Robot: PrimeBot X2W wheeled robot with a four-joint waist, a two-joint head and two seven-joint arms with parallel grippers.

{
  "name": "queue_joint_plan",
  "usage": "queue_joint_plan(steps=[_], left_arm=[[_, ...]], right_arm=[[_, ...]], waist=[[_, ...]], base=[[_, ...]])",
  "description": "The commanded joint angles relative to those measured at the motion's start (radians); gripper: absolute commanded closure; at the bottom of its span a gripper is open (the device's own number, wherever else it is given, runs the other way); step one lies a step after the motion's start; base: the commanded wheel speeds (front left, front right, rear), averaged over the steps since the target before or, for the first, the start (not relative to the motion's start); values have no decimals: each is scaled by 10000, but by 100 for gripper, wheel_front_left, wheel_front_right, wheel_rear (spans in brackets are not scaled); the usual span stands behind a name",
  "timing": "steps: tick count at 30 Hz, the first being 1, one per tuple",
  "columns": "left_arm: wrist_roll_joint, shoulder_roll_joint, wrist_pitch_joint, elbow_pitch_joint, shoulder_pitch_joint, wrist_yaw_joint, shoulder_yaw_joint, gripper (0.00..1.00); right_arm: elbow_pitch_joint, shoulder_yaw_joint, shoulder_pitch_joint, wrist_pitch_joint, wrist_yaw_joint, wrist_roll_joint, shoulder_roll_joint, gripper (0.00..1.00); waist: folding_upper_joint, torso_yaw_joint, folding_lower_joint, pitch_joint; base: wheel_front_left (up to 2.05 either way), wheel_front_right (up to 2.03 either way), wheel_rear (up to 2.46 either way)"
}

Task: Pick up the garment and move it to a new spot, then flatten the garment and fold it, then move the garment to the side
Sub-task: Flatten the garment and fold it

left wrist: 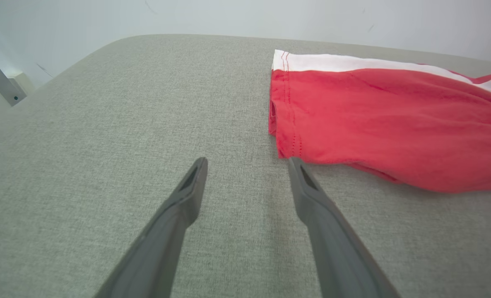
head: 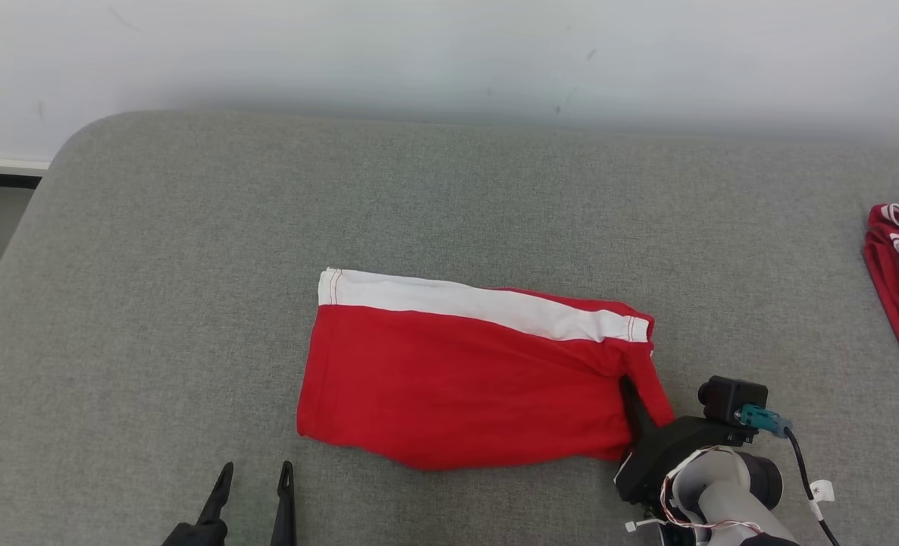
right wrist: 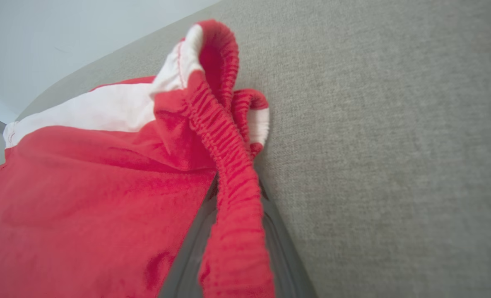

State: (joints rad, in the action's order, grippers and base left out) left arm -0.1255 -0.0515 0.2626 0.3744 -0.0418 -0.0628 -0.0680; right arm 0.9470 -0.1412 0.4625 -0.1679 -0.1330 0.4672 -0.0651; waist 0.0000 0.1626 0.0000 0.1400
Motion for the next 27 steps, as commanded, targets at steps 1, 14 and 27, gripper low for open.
queue_joint_plan(steps=[1,14,27], left_arm=[[-115,14,26,31,1,-40,-12,0],[-363,15,26,227,272,3,-204,0],[-653,12,26,432,24,54,-720,0]], right_arm=[[239,97,-121,70,50,92,-241,100],[-1159,-171,360,662,40,509,-1304,100],[-4826,-2133,-499,3442,40,2678,-422,100]], waist=[[0,-49,0,-64],[0,-427,0,-344],[0,24,0,-281]], base=[[0,0,0],[0,0,0],[0,0,0]])
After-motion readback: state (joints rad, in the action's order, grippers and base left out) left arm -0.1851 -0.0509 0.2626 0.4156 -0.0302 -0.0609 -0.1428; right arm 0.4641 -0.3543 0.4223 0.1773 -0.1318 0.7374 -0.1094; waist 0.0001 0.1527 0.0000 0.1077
